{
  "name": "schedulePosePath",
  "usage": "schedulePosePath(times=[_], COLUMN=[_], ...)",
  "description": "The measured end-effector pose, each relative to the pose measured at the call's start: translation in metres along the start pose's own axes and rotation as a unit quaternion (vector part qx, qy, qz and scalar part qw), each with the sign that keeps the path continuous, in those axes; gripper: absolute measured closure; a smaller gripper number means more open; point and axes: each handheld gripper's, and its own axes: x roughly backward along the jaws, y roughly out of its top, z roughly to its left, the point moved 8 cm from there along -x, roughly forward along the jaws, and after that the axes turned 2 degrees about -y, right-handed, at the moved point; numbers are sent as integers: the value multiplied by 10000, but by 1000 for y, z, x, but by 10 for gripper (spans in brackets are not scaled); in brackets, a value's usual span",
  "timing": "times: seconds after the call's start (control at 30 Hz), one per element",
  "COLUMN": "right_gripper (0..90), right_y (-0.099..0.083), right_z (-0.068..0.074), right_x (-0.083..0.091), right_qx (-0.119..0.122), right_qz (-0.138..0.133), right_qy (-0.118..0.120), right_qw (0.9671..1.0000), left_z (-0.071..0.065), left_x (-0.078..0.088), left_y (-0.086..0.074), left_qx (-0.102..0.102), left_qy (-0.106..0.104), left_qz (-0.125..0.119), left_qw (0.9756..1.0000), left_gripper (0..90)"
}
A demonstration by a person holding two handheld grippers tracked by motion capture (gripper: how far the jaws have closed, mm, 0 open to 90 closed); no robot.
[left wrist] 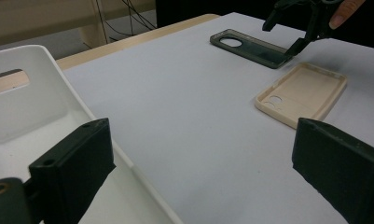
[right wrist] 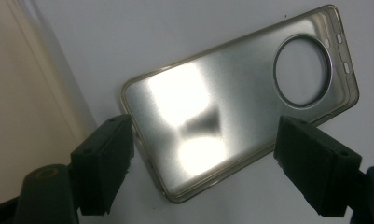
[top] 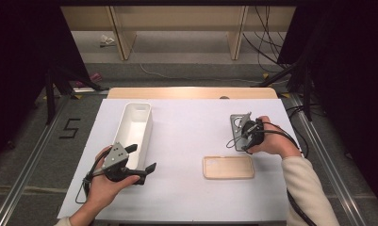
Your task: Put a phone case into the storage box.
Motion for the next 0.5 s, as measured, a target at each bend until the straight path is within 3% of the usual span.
schedulePosePath(times=[0.17, 0.5], right_gripper=[214, 232], right_y=[0, -7], right_z=[2, 5], right_x=[1, -4], right_qx=[175, 297], right_qz=[82, 328], right_qy=[25, 72], right_qw=[9998, 9990], left_z=[0, 0], left_x=[0, 0], left_y=[0, 0], left_qx=[6, 11], left_qy=[0, -16], left_qz=[-7, -15], left_qw=[10000, 10000], left_gripper=[53, 53])
